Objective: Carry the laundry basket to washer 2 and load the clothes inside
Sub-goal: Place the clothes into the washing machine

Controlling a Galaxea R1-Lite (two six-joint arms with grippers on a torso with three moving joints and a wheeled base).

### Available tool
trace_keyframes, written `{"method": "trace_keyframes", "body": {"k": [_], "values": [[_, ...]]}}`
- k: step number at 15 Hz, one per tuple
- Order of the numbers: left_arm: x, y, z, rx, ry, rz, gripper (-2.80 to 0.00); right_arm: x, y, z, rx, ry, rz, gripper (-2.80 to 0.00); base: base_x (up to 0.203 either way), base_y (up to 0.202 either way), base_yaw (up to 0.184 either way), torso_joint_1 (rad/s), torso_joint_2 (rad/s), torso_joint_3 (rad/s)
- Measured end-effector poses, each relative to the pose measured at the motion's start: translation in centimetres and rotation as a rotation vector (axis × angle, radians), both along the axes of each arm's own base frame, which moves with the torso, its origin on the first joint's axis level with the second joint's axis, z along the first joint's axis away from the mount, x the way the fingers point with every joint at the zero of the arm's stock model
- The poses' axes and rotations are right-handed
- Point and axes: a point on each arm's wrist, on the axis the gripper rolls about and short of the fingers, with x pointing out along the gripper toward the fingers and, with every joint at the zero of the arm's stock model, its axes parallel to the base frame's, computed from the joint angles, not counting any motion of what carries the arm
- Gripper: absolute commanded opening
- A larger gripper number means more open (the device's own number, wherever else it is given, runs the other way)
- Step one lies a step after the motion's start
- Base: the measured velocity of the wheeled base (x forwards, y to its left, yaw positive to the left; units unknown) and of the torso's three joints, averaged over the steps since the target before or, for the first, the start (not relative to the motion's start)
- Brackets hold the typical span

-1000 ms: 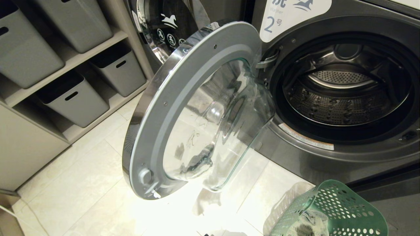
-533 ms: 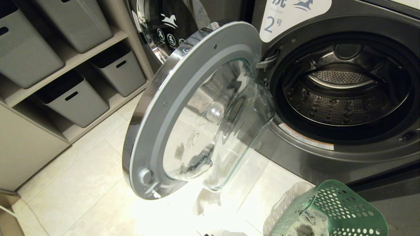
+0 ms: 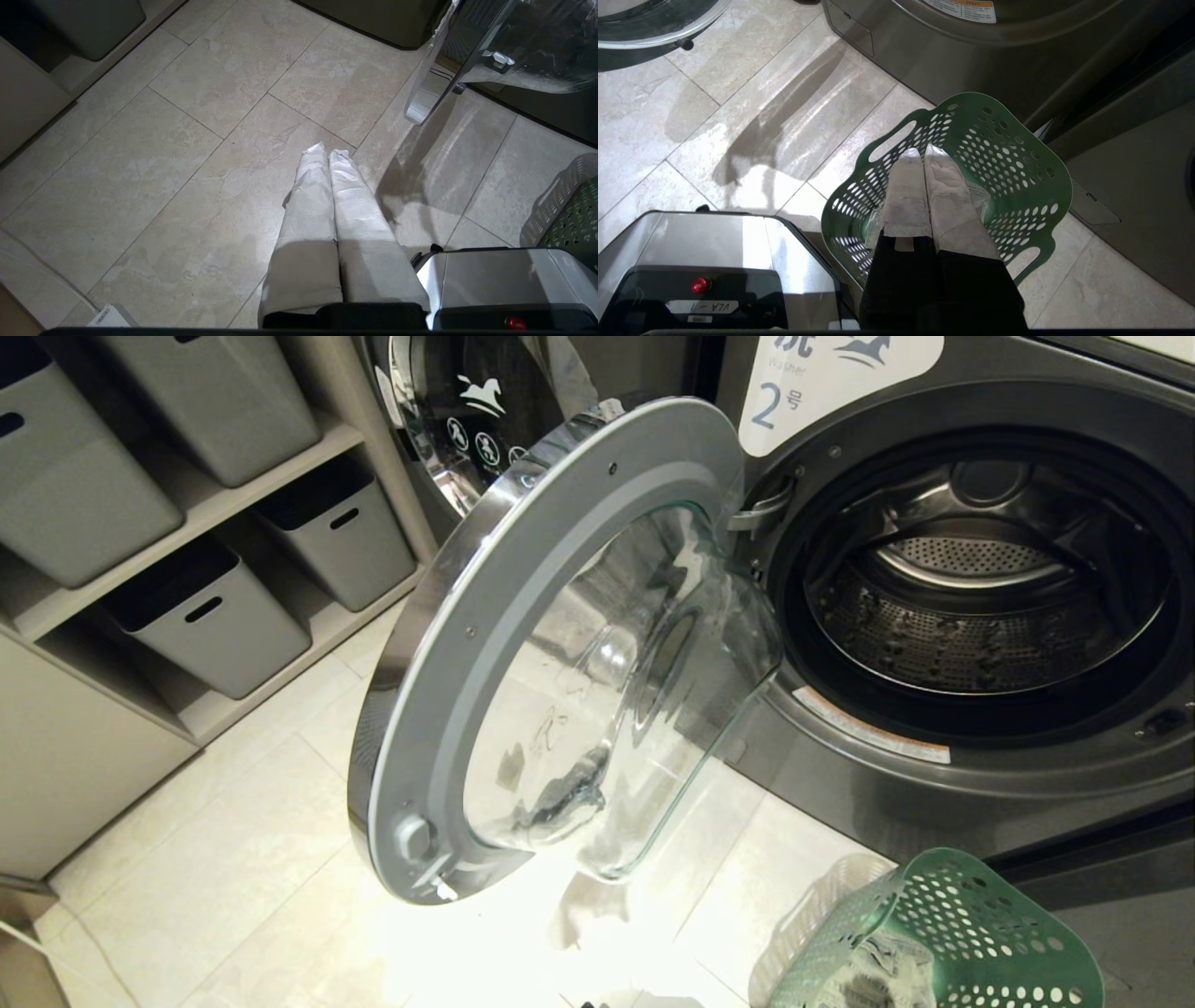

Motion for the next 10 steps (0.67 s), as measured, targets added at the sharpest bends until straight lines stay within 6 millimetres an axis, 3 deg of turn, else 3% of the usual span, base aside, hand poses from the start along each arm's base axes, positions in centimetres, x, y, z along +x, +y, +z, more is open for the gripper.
{"method": "trace_keyframes", "body": {"k": [10], "values": [[0.0,0.0,0.01,-0.003,-0.001,0.001,-2.8,0.0,0.0,0.0,-0.001,0.0,0.0,-2.8,0.0,0.0,0.0,0.002,0.0,-0.179]]}}
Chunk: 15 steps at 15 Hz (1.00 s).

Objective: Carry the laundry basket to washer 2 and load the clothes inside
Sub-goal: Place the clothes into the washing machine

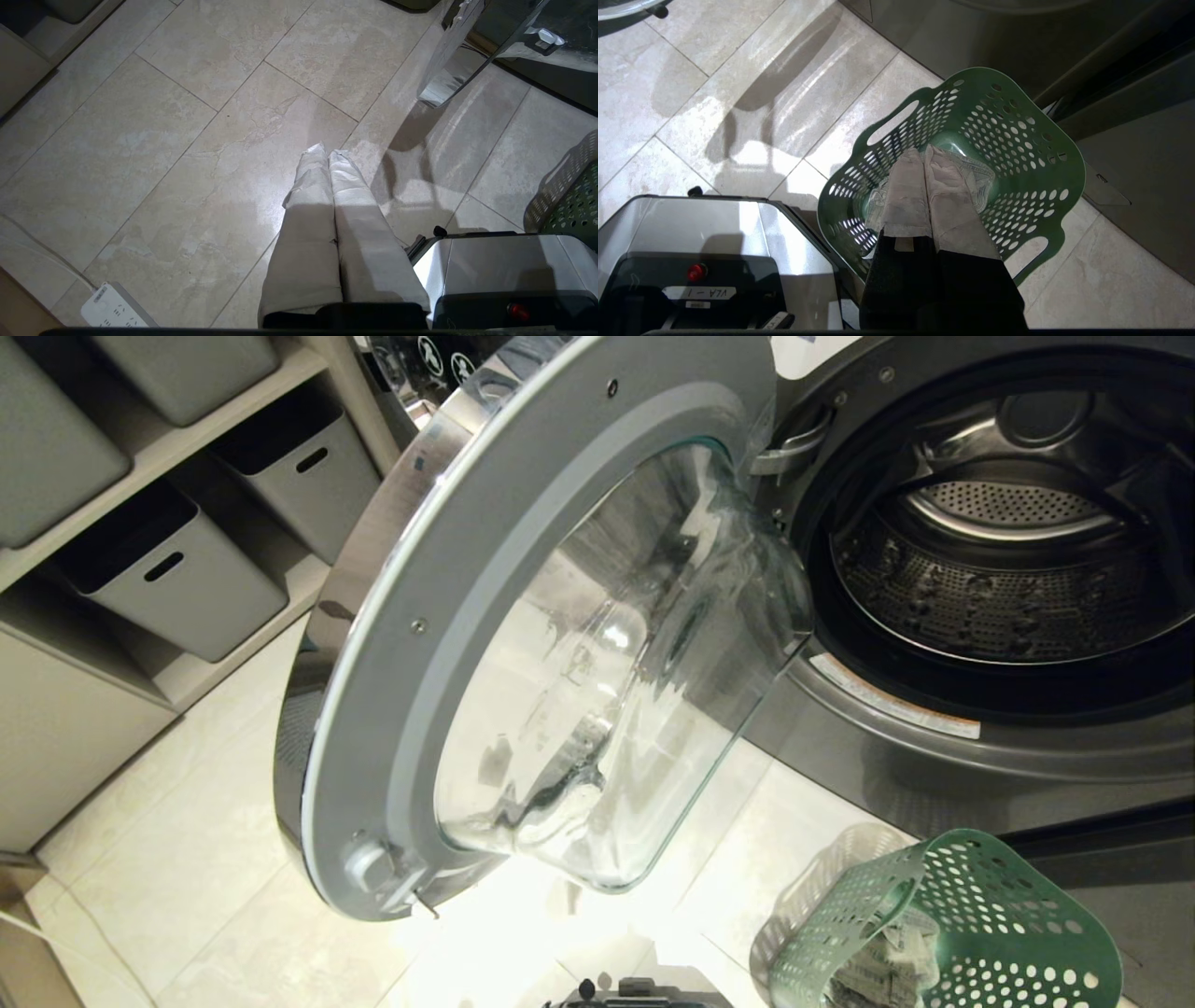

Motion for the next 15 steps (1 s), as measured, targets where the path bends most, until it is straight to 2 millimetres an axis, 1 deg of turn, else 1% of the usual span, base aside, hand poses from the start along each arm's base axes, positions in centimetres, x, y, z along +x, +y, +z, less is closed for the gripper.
{"method": "trace_keyframes", "body": {"k": [5,9,10,11,12,14,15], "values": [[0.0,0.0,0.0,0.004,0.0,-0.001,-2.8,0.0,0.0,0.0,-0.007,0.0,0.003,-2.8,0.0,0.0,0.0,0.004,0.0,-0.184],[0.0,0.0,0.0,0.006,0.001,-0.001,-2.8,0.0,-0.1,0.1,-0.016,-0.002,-0.022,-2.8,0.0,0.0,0.0,0.003,0.0,-0.037],[0.0,0.0,0.0,0.006,0.001,-0.001,-2.8,-0.2,-0.1,0.4,-0.028,-0.01,-0.04,-2.8,0.0,0.0,0.0,0.0,0.0,0.0],[0.0,0.0,0.0,0.006,0.001,-0.001,-2.8,-0.6,-0.1,1.6,-0.033,-0.046,-0.049,-2.8,0.0,0.0,0.0,0.0,0.0,0.0],[0.0,0.0,0.0,0.006,0.001,-0.002,-2.8,-1.1,-0.1,3.3,-0.033,-0.096,-0.054,-2.8,0.0,0.0,0.0,0.0,0.0,0.0],[0.0,0.0,0.0,0.007,0.001,-0.003,-2.8,-2.1,-0.1,7.6,-0.027,-0.169,-0.063,-2.8,0.0,0.0,0.0,0.0,0.0,0.0],[0.0,0.0,0.0,0.007,0.001,-0.003,-2.8,-2.2,-0.1,10.0,-0.018,-0.179,-0.071,-2.8,0.0,0.0,0.0,0.0,0.0,0.0]]}}
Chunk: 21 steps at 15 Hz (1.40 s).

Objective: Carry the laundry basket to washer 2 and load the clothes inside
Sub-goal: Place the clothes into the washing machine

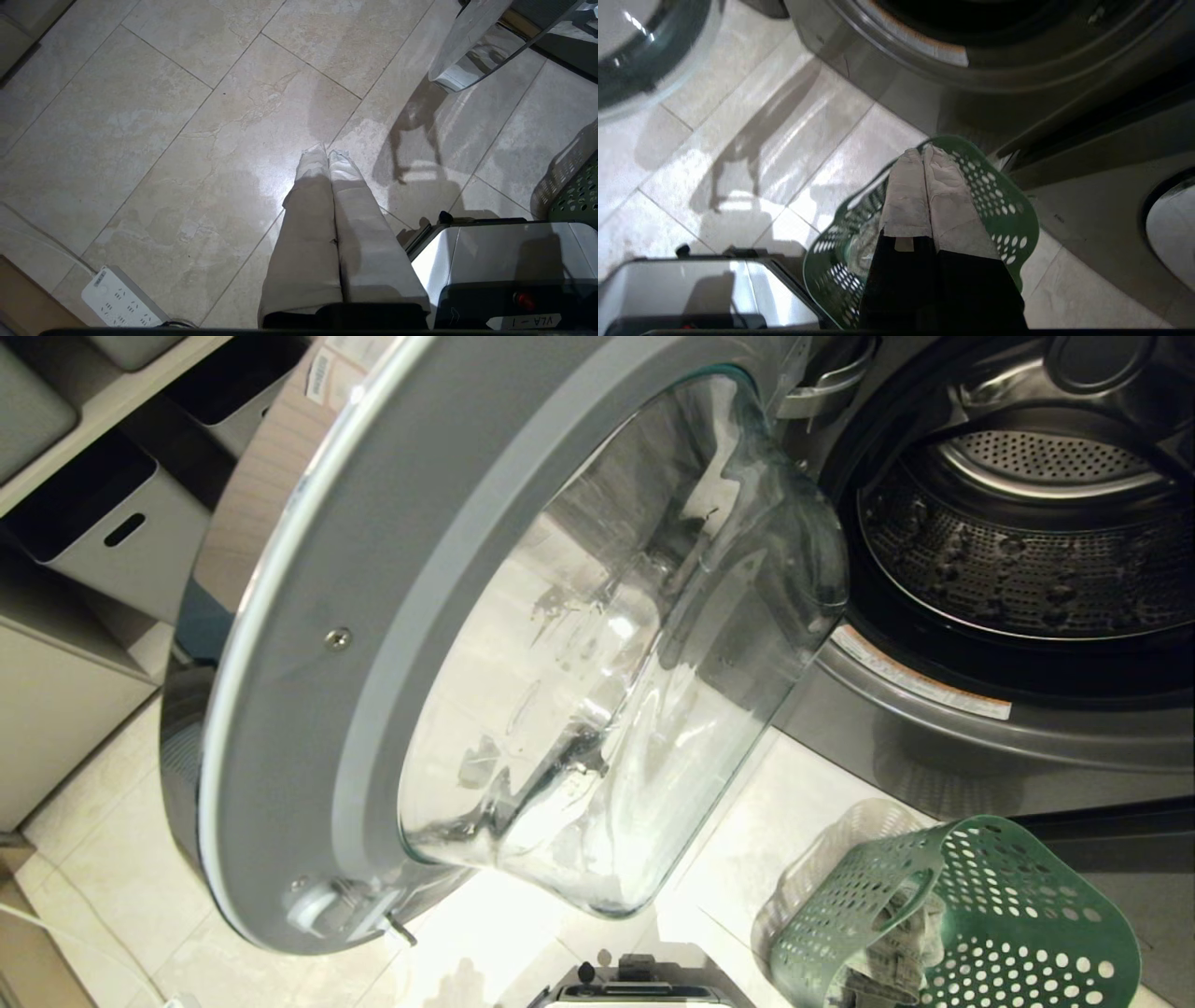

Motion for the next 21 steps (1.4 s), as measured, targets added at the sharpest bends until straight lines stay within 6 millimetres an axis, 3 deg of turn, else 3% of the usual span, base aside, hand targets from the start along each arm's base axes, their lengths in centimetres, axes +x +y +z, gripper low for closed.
{"method": "trace_keyframes", "body": {"k": [3,5,7,10,12,16,21], "values": [[0.0,0.0,0.0,-0.025,-0.001,0.007,-2.8,2.7,-0.1,6.2,0.052,0.122,-0.054,-2.8,0.0,0.0,0.0,0.0,0.0,0.0],[0.0,0.0,0.0,-0.053,0.0,0.011,-2.8,7.0,-0.3,8.1,0.106,0.283,-0.089,-2.8,0.0,0.0,0.0,0.0,0.0,0.0],[0.0,0.0,0.0,-0.057,0.0,0.017,-2.8,12.0,-0.4,8.3,0.184,0.449,-0.135,-2.8,0.0,0.0,0.0,0.0,0.0,0.0],[0.0,0.0,0.0,-0.058,0.0,0.018,-2.8,18.7,-0.9,6.2,0.332,0.678,-0.249,-2.8,0.0,0.0,0.0,0.0,0.0,0.0],[0.0,0.0,0.0,-0.058,0.0,0.018,-2.8,21.1,-1.6,4.9,0.422,0.755,-0.338,-2.8,0.0,0.0,0.0,0.0,0.0,0.0],[0.0,0.0,0.0,-0.058,0.0,0.018,-2.8,22.5,-3.1,2.6,0.458,0.854,-0.445,-2.8,0.0,0.0,0.0,0.0,0.0,0.0],[0.0,0.0,0.0,-0.058,0.0,0.018,-2.8,22.0,-5.4,-3.0,0.521,0.966,-0.588,-2.8,0.0,0.0,0.0,0.0,0.0,0.0]]}}
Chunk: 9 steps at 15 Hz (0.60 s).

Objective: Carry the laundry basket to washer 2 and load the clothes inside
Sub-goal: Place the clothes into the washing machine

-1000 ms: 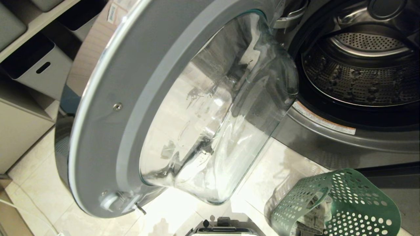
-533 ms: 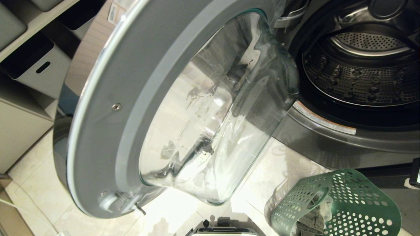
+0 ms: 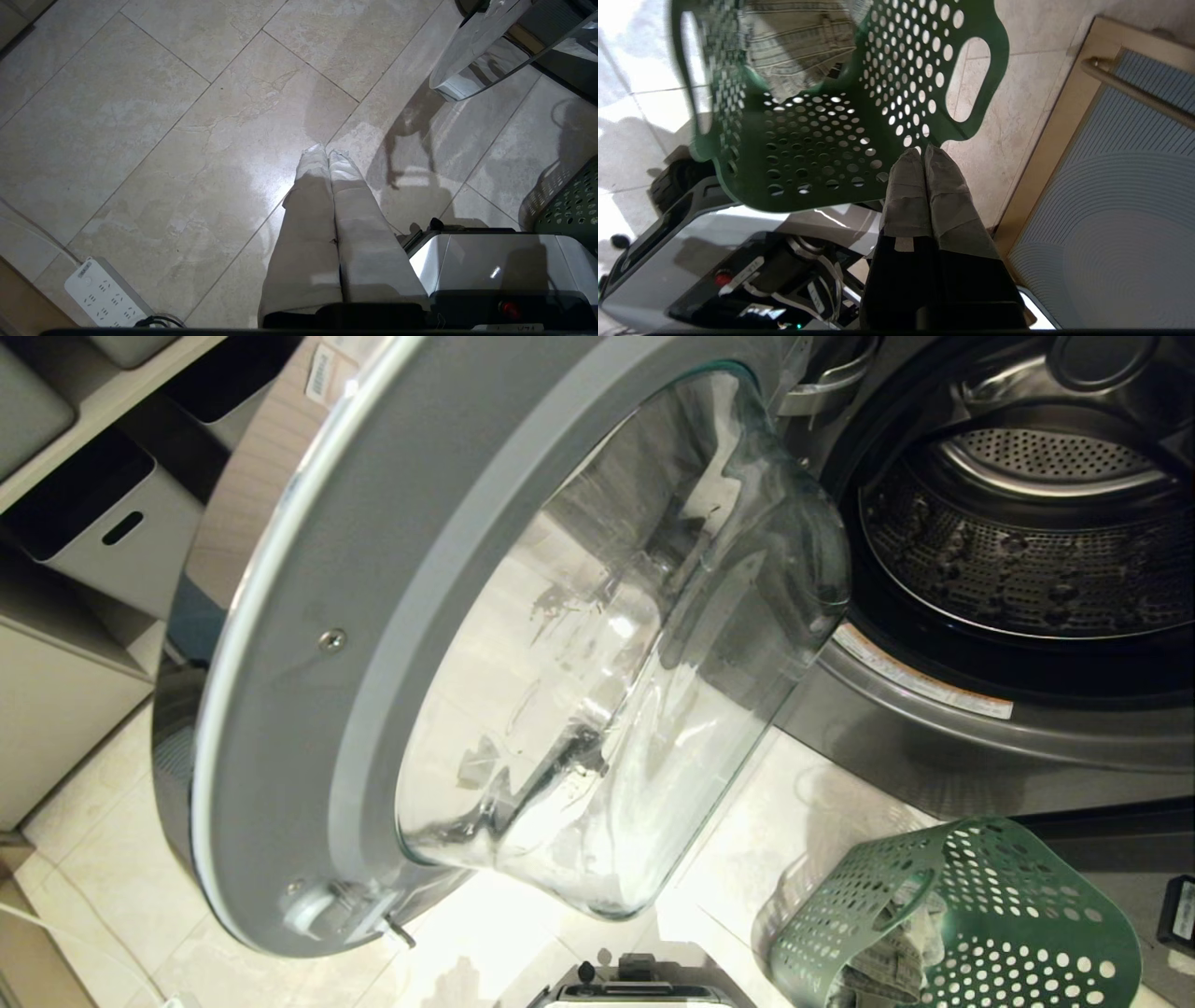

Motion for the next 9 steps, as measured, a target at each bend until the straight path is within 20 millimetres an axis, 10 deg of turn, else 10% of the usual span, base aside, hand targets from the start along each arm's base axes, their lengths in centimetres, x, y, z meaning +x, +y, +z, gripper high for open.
{"method": "trace_keyframes", "body": {"k": [9], "values": [[0.0,0.0,0.0,0.0,0.0,0.0,-2.8,-1.6,-5.8,-12.1,0.197,0.196,-0.04,-2.8,0.0,0.0,0.0,0.0,0.0,0.0]]}}
